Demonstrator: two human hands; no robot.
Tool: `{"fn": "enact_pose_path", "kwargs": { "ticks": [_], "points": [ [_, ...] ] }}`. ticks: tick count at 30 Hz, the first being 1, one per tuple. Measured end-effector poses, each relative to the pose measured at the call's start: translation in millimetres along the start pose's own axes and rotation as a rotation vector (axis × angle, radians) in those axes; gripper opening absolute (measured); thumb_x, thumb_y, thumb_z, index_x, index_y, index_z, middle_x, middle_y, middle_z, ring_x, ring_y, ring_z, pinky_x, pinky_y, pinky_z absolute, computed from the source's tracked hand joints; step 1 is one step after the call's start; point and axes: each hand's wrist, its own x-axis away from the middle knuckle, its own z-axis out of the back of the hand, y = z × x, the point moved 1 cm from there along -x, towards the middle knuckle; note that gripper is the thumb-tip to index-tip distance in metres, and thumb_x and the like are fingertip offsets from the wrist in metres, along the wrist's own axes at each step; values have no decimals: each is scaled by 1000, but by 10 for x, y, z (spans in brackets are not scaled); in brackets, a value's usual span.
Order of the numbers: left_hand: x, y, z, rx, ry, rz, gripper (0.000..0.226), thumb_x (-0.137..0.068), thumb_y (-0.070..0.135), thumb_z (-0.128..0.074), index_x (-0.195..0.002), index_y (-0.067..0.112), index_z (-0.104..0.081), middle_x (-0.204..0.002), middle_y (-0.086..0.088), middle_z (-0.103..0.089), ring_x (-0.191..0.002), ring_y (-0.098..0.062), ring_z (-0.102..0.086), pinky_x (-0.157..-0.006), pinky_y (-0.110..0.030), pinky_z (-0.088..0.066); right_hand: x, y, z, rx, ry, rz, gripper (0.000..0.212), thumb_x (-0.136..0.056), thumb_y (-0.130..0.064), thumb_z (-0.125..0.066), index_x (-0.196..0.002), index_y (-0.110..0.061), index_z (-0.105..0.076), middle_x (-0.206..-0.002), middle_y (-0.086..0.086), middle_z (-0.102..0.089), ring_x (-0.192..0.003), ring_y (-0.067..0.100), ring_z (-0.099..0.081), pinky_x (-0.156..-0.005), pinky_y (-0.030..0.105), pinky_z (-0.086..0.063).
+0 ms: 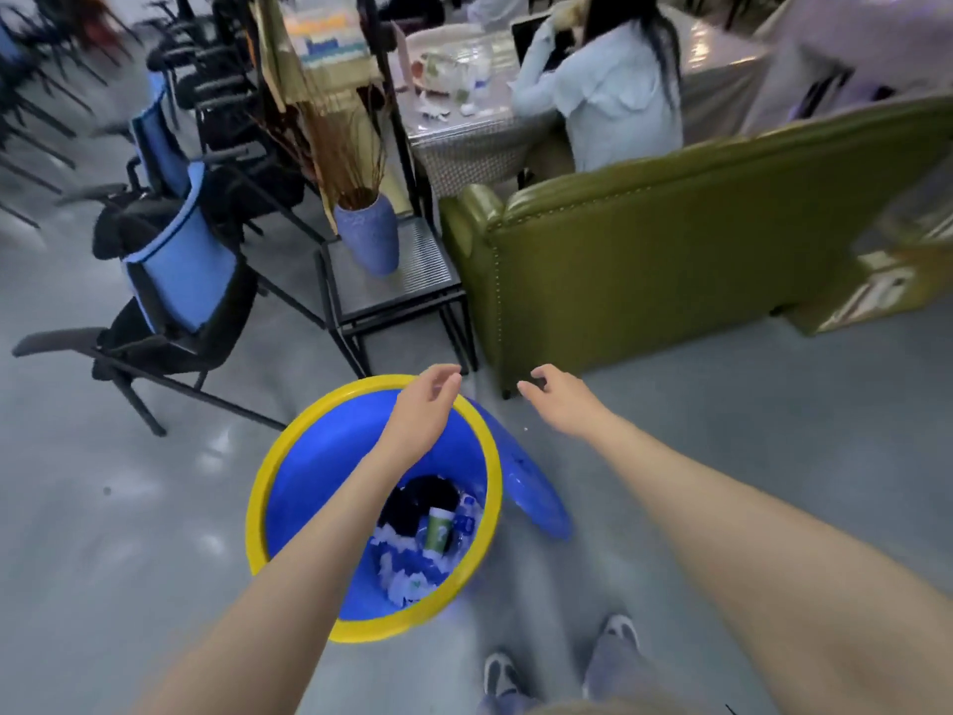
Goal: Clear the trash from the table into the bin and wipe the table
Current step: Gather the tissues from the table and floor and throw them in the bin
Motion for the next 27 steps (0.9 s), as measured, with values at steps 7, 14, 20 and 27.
{"fn": "enact_pose_path", "kwargs": {
  "ticks": [7,14,20,27],
  "points": [
    [-233,941,-1123,-101,-190,-150,34,-103,36,-49,-131,20,-62,-121,8,-64,-112,-5,-58,-93,-20,-40,398,858,921,10,134,-89,60,-99,-54,-46,-148,-19,-39,-147,13,-46,-134,32,-46,-110,45,-39],
    [-270,1911,-2619,-239,-372,-302,34,-103,31,-51,-131,16,-62,-121,3,-66,-111,-8,-61,-89,-12,-41,883,2150,2041,46,268,-228,60,-100,-54,-43,-149,-21,-35,-147,14,-44,-133,36,-47,-109,50,-38],
    [-243,2600,-3763,-344,-440,-444,36,-103,32,-50,-134,16,-59,-131,-4,-62,-123,-16,-57,-110,-33,-41,1299,3133,2845,118,350,-331,60,-101,-55,-40,-150,-22,-34,-147,14,-43,-133,38,-45,-108,52,-38],
    [-147,3222,-4845,-465,-499,-609,40,-103,36,-47,-139,18,-54,-135,-5,-56,-126,-21,-54,-107,-40,-42,1815,4063,3447,205,416,-457,57,-102,-52,-40,-149,-21,-33,-143,16,-44,-133,37,-44,-109,50,-37]
  ]
}}
